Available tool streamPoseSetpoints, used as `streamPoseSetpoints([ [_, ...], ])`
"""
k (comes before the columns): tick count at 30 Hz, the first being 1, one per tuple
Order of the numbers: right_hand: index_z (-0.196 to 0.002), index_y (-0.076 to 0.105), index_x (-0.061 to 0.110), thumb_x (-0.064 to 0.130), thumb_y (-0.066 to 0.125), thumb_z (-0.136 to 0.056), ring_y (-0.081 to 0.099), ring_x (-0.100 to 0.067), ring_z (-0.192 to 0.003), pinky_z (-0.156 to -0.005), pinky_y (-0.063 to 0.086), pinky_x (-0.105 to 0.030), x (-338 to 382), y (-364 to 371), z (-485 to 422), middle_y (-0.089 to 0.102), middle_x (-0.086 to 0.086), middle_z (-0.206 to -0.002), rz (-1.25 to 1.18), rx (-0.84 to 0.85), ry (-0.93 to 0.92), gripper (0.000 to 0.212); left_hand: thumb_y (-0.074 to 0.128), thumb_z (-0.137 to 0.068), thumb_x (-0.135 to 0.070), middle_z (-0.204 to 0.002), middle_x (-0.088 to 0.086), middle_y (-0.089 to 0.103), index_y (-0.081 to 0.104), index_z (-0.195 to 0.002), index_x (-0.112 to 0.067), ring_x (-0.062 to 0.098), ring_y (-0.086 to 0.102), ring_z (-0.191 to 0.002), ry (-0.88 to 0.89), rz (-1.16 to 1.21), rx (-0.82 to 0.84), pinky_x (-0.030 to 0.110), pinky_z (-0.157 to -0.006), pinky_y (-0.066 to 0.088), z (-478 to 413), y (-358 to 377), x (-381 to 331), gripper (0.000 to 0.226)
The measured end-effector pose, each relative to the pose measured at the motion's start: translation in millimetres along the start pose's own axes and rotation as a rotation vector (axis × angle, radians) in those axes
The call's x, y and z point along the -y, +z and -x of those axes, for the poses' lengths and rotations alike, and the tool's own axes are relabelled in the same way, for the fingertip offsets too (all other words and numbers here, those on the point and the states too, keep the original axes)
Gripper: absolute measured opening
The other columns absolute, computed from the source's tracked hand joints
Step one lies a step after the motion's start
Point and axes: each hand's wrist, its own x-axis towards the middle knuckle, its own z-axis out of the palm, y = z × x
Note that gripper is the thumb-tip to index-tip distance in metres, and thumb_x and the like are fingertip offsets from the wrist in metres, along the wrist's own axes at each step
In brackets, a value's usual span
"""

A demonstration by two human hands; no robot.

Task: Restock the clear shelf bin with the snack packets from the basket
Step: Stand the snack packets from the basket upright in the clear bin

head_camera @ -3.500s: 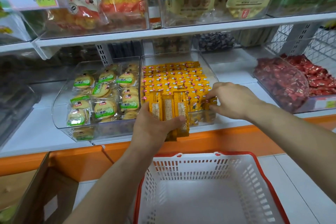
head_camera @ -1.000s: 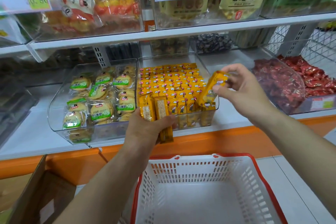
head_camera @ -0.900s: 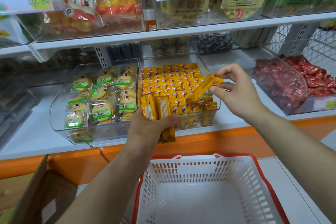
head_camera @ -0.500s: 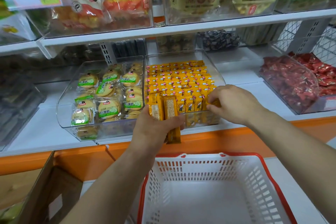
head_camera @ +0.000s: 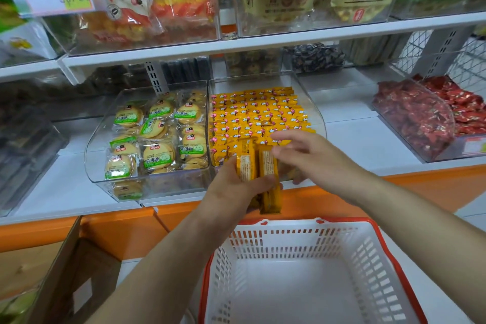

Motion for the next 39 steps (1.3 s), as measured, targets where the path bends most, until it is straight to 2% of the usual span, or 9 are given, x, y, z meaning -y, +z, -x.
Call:
streamPoseSetpoints([
  [5, -0.118, 0.069, 0.020, 0.022, 0.068, -0.092, 0.064, 0.003, -0.062, -0.051, 0.045, -0.010, 3.7, -3.4, 3.0, 0.065, 0.005, -0.086, -0.167, 0.121, -0.010, 0.026, 0.075, -0.088, -0.015, -0.112, 0.012, 0.077, 0.062, -0.128, -0.016, 0.029, 0.074, -0.105, 0.032, 0.046, 0.079, 0.054, -0.096, 0.057, 3.0, 3.4, 0.0, 0.042],
  [12, -0.117, 0.062, 0.004, 0.007, 0.068, -0.084, 0.064, -0.024, -0.093, -0.075, 0.053, -0.035, -7.3, -36.9, 7.5, 0.064, -0.015, -0.115, -0.514, 0.342, -0.134, 0.033, 0.072, -0.085, -0.026, -0.110, 0.017, 0.076, 0.071, -0.114, -0.019, 0.037, 0.075, -0.101, -0.045, 0.218, 0.195, 0.042, -0.073, 0.064, 6.1, 1.8, -0.6, 0.031],
  [18, -0.091, 0.055, 0.003, -0.010, 0.053, -0.074, 0.066, -0.016, -0.084, -0.067, 0.053, -0.026, -8.8, -45.3, 10.8, 0.064, -0.017, -0.114, -0.534, 0.302, -0.195, 0.021, 0.076, -0.079, -0.026, -0.107, 0.012, 0.078, 0.080, -0.100, -0.024, 0.026, 0.077, -0.095, -0.069, 0.194, 0.232, 0.030, -0.067, 0.062, 2.5, 3.4, 2.5, 0.022],
  [22, -0.074, 0.055, 0.006, -0.001, 0.055, -0.076, 0.064, -0.016, -0.082, -0.068, 0.052, -0.026, -11.8, -45.5, 9.6, 0.066, -0.014, -0.107, -0.487, 0.199, -0.184, 0.007, 0.079, -0.067, -0.019, -0.104, 0.000, 0.080, 0.069, -0.111, -0.017, 0.020, 0.077, -0.093, 0.008, 0.162, 0.095, 0.034, -0.075, 0.064, 0.0, 4.5, 2.7, 0.046],
  [25, -0.065, 0.063, 0.020, 0.017, 0.069, -0.080, 0.065, -0.012, -0.080, -0.067, 0.049, -0.020, -14.1, -42.7, 7.4, 0.069, -0.017, -0.100, -0.379, 0.139, -0.141, 0.016, 0.083, -0.060, -0.027, -0.103, 0.001, 0.080, 0.067, -0.113, -0.022, 0.021, 0.078, -0.092, 0.070, 0.077, -0.019, 0.040, -0.081, 0.064, 0.7, 3.3, 1.0, 0.055],
  [28, -0.079, 0.065, 0.020, 0.032, 0.081, -0.076, 0.067, -0.012, -0.085, -0.074, 0.049, -0.021, -15.9, -36.6, 6.5, 0.070, -0.022, -0.101, -0.214, 0.114, -0.111, 0.020, 0.086, -0.057, -0.035, -0.101, 0.004, 0.080, 0.069, -0.109, -0.024, 0.027, 0.077, -0.094, 0.114, 0.017, -0.099, 0.052, -0.091, 0.060, 0.9, 0.3, 0.8, 0.055],
  [31, -0.096, 0.069, 0.016, 0.033, 0.075, -0.078, 0.068, -0.010, -0.083, -0.072, 0.051, -0.022, -15.3, -31.6, 6.3, 0.074, -0.008, -0.091, -0.142, 0.203, -0.033, 0.026, 0.087, -0.067, -0.027, -0.099, 0.004, 0.080, 0.070, -0.106, -0.024, 0.028, 0.076, -0.095, 0.155, 0.013, -0.132, 0.053, -0.094, 0.057, 1.1, 0.1, 0.6, 0.043],
  [35, -0.105, 0.069, 0.015, 0.032, 0.076, -0.073, 0.071, -0.020, -0.077, -0.066, 0.055, -0.029, -13.4, -27.7, 7.1, 0.071, -0.004, -0.085, -0.260, 0.259, 0.093, 0.036, 0.083, -0.081, -0.018, -0.097, -0.006, 0.080, 0.068, -0.107, -0.025, 0.015, 0.077, -0.091, 0.208, -0.043, -0.192, 0.041, -0.089, 0.058, -0.5, -1.3, 0.8, 0.031],
  [39, -0.111, 0.066, 0.016, 0.019, 0.080, -0.068, 0.068, -0.020, -0.072, -0.059, 0.055, -0.026, -10.7, -26.9, -1.2, 0.072, -0.008, -0.088, -0.491, 0.020, 0.024, 0.045, 0.083, -0.082, -0.016, -0.095, -0.009, 0.079, 0.068, -0.107, -0.020, 0.011, 0.077, -0.085, 0.232, -0.050, -0.213, 0.024, -0.070, 0.060, -0.5, -4.1, -0.8, 0.030],
])
